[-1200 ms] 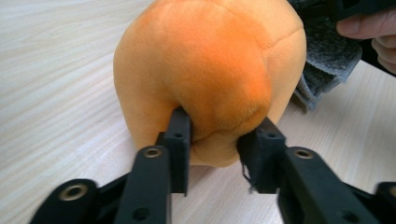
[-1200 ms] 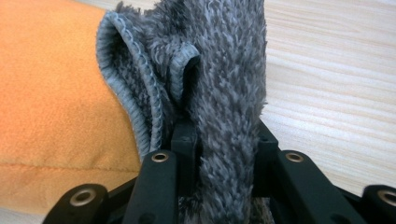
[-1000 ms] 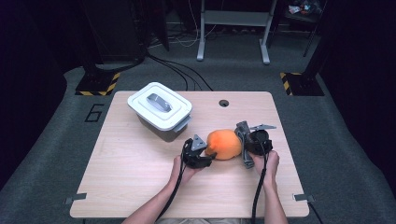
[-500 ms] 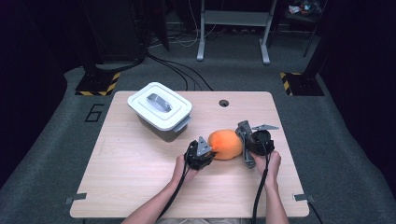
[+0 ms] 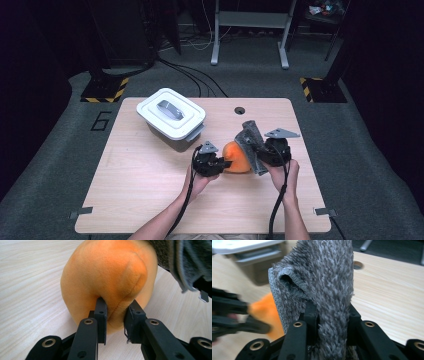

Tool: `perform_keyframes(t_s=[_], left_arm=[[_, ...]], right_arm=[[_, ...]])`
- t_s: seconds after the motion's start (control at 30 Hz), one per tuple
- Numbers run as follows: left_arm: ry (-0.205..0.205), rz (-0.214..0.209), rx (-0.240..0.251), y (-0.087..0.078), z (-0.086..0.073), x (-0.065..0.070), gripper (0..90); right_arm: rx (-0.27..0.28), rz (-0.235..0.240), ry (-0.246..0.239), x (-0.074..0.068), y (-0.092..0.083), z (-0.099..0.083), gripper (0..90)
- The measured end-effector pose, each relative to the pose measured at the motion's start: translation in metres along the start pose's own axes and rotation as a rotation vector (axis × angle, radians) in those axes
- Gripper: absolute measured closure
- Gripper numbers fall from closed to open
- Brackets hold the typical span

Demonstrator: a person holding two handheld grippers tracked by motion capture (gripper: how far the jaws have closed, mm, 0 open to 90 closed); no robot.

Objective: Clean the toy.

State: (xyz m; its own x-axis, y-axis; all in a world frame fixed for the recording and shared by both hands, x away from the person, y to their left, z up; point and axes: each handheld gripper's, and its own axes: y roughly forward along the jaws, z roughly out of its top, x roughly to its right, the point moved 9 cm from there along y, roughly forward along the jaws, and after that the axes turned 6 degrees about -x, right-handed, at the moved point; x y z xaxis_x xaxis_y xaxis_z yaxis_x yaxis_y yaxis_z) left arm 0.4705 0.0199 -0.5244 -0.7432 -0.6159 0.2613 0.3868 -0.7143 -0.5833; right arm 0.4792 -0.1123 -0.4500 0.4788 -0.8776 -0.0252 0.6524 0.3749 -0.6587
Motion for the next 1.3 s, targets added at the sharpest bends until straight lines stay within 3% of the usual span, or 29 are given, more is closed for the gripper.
perform_keyframes(t_s=[0.1,0.23,0.37,0.47,0.53,0.57,0.7,0.83,1.3], left_arm=[[0.010,0.015,-0.002,0.000,0.000,-0.002,73.5],[0.037,0.044,-0.009,0.001,0.000,-0.002,73.1],[0.054,0.071,-0.012,0.003,-0.001,-0.002,72.8],[0.062,0.084,-0.009,0.003,-0.001,-0.003,72.7],[0.072,0.094,-0.007,0.004,-0.001,-0.003,72.8],[0.074,0.098,-0.005,0.004,-0.001,-0.003,72.8],[0.095,0.114,-0.010,0.004,-0.002,-0.005,72.8],[0.081,0.108,-0.010,0.004,-0.002,-0.006,72.8],[0.072,0.107,-0.006,0.004,-0.004,-0.010,72.8]], right_arm=[[-0.003,0.030,-0.041,-0.020,0.004,0.006,69.4],[-0.046,0.021,-0.104,-0.037,0.020,0.008,69.0],[-0.069,-0.047,-0.126,-0.040,0.034,0.006,69.2],[-0.062,-0.056,-0.136,-0.039,0.035,0.006,69.3],[-0.067,-0.065,-0.117,-0.038,0.035,0.006,69.3],[-0.065,-0.064,-0.135,-0.037,0.035,0.006,69.3],[-0.060,-0.058,-0.116,-0.032,0.033,0.003,69.3],[-0.058,-0.070,-0.103,-0.023,0.032,0.000,69.3],[-0.109,-0.106,0.058,0.034,0.039,-0.029,68.9]])
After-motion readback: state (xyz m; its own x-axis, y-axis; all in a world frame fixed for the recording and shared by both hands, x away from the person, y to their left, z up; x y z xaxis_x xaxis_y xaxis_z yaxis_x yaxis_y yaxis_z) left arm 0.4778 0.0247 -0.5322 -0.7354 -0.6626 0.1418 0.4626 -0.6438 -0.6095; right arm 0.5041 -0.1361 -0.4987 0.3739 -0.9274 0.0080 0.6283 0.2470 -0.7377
